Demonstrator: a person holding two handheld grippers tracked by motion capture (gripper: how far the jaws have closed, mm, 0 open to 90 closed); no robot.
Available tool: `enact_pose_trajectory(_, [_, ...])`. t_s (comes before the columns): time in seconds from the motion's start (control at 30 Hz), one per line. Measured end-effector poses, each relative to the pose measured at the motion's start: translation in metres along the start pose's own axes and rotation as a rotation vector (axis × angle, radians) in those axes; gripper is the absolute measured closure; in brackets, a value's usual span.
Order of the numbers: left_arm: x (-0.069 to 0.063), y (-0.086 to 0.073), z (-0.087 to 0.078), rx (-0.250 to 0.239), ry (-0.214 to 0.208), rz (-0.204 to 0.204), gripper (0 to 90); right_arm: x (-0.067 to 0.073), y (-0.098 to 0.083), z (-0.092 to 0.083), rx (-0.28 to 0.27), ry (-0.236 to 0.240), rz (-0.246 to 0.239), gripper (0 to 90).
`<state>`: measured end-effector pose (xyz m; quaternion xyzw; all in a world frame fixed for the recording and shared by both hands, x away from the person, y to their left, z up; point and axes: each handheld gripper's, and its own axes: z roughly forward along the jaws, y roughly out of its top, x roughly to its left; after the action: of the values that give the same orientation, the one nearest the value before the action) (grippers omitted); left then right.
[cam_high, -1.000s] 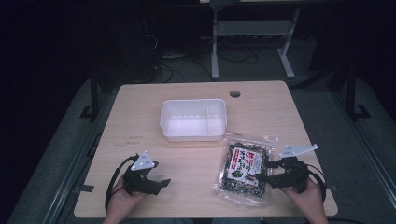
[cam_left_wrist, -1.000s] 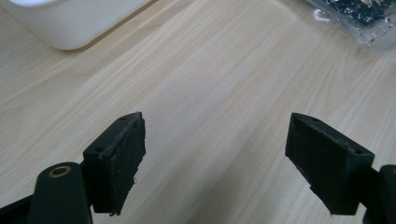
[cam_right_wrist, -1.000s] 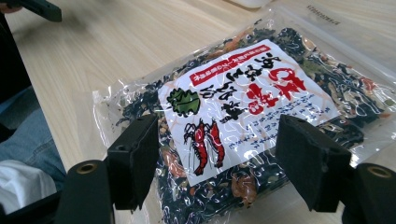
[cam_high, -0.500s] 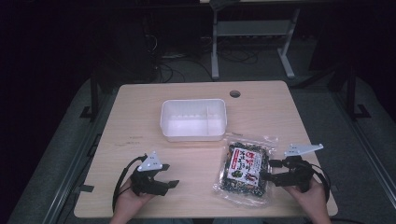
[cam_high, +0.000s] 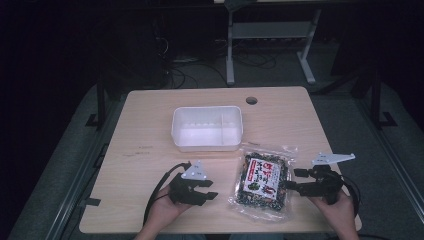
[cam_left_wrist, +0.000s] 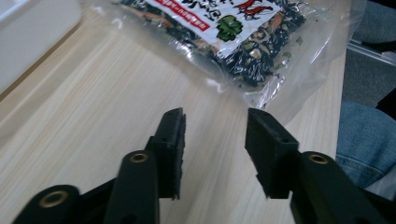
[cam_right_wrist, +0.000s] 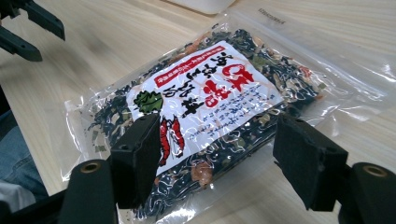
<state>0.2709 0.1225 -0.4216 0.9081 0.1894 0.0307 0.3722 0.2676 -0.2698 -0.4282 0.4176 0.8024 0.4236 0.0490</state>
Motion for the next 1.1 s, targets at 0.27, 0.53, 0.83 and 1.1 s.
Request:
enact_pose_trajectory(0.27, [-0.004, 0.024, 0.027, 0.053, -0.054, 0.031, 75.6, -0.002, 0.001, -0.002, -0.014, -0.020, 0.021, 31.0])
enact_pose_trajectory(0.53, [-0.010, 0.042, 0.047, 0.128, -0.083, 0.071, 89.5, -0.004, 0.002, -0.003, -0.017, -0.045, 0.031, 30.5])
enact_pose_trajectory(0.83, [-0.016, 0.054, 0.057, 0.172, -0.095, 0.100, 89.6, -0.028, 0.010, -0.007, -0.019, -0.095, 0.132, 29.7])
enact_pose_trajectory(1.1, [-0.015, 0.057, 0.063, 0.198, -0.137, 0.109, 89.6, -0.061, 0.022, -0.001, -0.007, -0.123, 0.240, 29.0])
